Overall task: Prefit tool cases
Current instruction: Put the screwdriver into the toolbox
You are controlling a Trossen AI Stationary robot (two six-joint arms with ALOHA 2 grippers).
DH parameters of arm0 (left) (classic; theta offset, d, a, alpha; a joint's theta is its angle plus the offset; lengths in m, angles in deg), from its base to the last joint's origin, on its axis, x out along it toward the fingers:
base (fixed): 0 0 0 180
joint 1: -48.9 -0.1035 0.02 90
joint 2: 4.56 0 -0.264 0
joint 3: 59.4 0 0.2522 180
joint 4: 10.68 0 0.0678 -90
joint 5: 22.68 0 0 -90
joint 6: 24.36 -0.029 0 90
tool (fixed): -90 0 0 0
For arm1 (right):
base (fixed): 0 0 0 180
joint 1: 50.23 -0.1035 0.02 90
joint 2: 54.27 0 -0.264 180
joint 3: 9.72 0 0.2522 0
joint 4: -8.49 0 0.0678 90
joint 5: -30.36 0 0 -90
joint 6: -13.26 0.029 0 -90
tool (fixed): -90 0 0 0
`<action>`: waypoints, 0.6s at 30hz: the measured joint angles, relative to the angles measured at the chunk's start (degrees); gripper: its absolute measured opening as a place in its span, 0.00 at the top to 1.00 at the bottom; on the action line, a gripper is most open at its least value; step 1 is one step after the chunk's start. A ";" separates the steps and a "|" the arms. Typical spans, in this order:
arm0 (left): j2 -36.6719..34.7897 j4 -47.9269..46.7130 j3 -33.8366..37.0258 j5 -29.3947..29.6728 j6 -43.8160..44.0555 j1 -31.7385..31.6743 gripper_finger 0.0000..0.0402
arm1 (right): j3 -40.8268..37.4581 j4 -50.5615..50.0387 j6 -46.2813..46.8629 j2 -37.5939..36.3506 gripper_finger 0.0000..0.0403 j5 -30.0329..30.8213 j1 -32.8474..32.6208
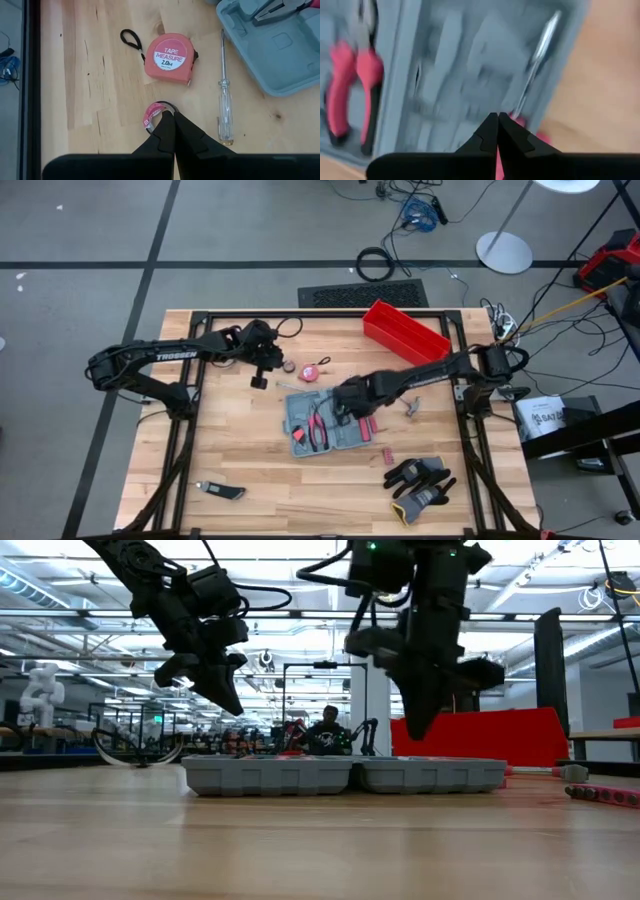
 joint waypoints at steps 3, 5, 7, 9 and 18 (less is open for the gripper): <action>0.00 0.08 0.00 -0.02 0.00 0.02 1.00 | -0.10 0.16 3.45 1.05 1.00 -0.45 -2.15; 0.00 0.15 0.00 -0.03 0.00 0.02 1.00 | -0.10 -0.24 5.37 1.05 1.00 -0.24 -2.97; 0.00 0.36 0.00 -0.04 -0.02 0.00 1.00 | -0.10 -0.38 7.05 1.09 1.00 0.05 -3.37; 0.00 0.47 0.00 -0.06 -0.02 0.00 1.00 | -0.08 -0.56 7.28 1.09 1.00 0.35 -3.63; 0.00 1.06 0.00 -0.20 0.70 0.02 1.00 | -0.83 -1.84 5.77 3.48 1.00 0.67 -3.07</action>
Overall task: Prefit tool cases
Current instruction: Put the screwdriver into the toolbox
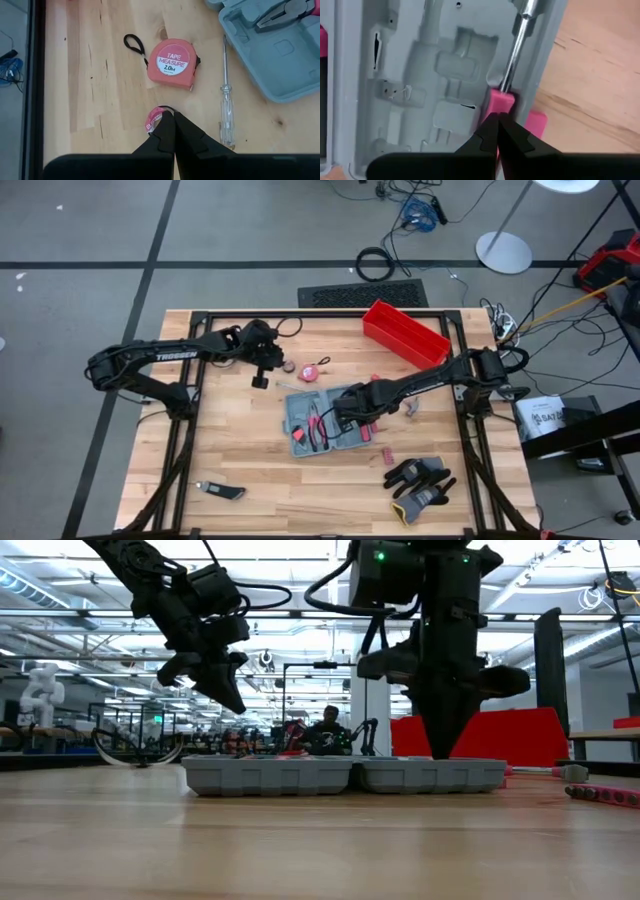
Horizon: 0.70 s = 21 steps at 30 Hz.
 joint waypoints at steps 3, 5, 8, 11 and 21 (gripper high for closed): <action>0.00 0.03 0.00 0.00 0.17 -0.02 1.00 | 0.12 0.41 -1.20 1.55 1.00 -1.46 0.38; 0.00 -0.01 0.00 -0.02 0.18 0.00 1.00 | 0.19 0.34 -1.76 2.55 1.00 -2.01 0.44; 0.00 -0.02 0.00 -0.02 0.19 -0.02 1.00 | 0.20 0.71 -2.55 3.04 1.00 -2.59 0.72; 0.02 0.00 0.00 -0.02 0.19 -0.02 1.00 | 0.20 1.08 -2.81 3.56 1.00 -3.36 0.80; 0.00 -0.02 0.00 -0.04 0.22 0.00 1.00 | 0.00 2.04 -2.44 0.54 1.00 0.37 0.89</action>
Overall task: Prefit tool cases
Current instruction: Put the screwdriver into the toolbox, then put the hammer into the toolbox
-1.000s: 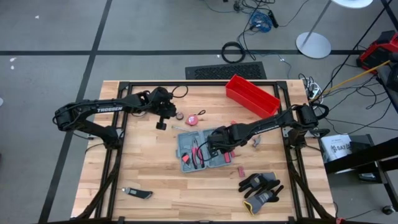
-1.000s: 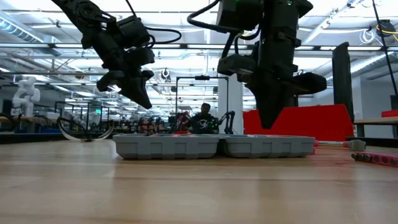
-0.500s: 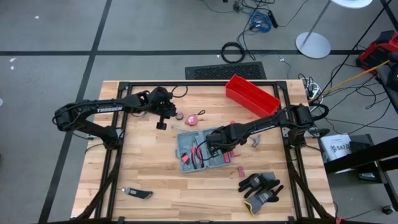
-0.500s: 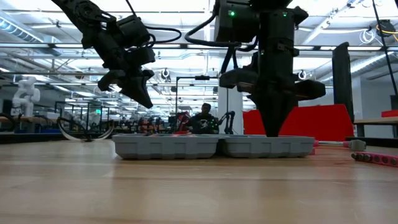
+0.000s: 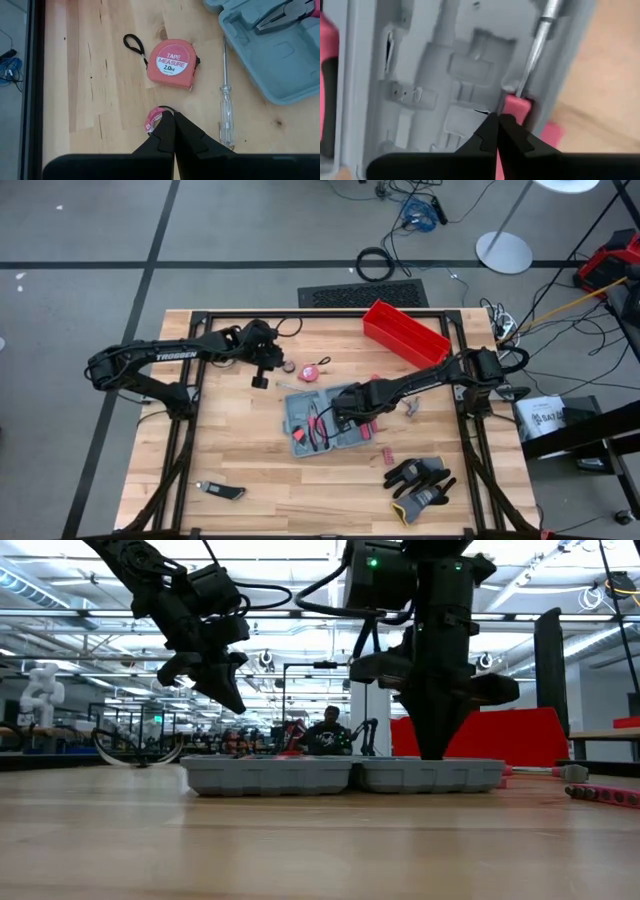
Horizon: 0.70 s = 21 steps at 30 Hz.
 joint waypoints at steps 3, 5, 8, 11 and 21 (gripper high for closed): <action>0.00 -0.01 0.00 0.00 0.02 -0.02 1.00 | 0.46 -0.28 0.24 -2.32 1.00 3.21 0.09; 0.00 0.01 0.00 0.00 0.23 -0.01 1.00 | 1.01 -0.06 0.26 -3.99 1.00 5.01 0.14; 0.00 0.02 0.00 -0.06 0.33 -0.01 1.00 | 1.03 -0.37 0.21 -5.40 1.00 6.75 0.10; 0.00 0.04 0.00 -0.04 0.35 -0.02 1.00 | 1.02 -2.76 0.26 -7.08 1.00 8.13 0.06; 0.00 0.00 0.00 -0.11 0.42 -0.02 1.00 | 0.51 -25.28 0.45 -7.94 0.96 13.79 0.73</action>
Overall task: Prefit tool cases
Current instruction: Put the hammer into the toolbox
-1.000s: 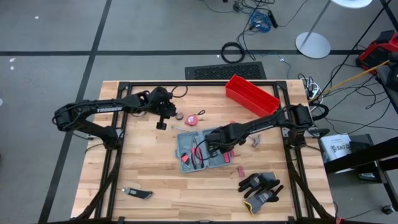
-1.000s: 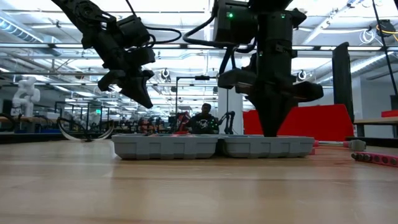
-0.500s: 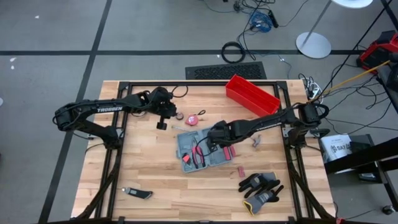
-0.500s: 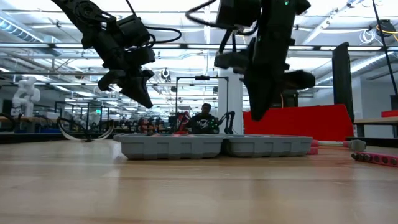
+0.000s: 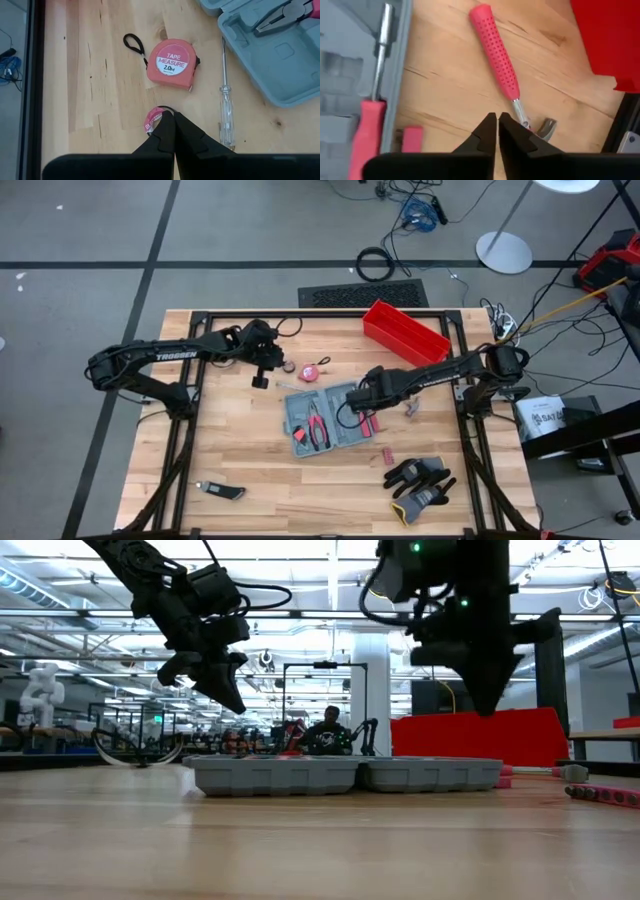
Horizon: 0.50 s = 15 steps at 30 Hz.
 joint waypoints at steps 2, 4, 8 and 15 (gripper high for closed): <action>0.00 -0.02 0.00 0.00 0.00 0.02 1.00 | -0.89 0.83 -2.56 0.07 0.91 -0.90 1.08; 0.00 0.00 0.00 0.00 -0.02 0.01 1.00 | -1.88 3.79 -5.93 0.07 0.85 -2.55 2.69; 0.00 0.11 0.00 0.00 -0.02 0.00 1.00 | -4.56 6.96 -10.04 0.07 0.72 -3.32 6.20; 0.00 0.49 0.00 0.00 -0.02 0.02 1.00 | -9.33 14.59 -20.05 0.07 0.55 -7.49 13.27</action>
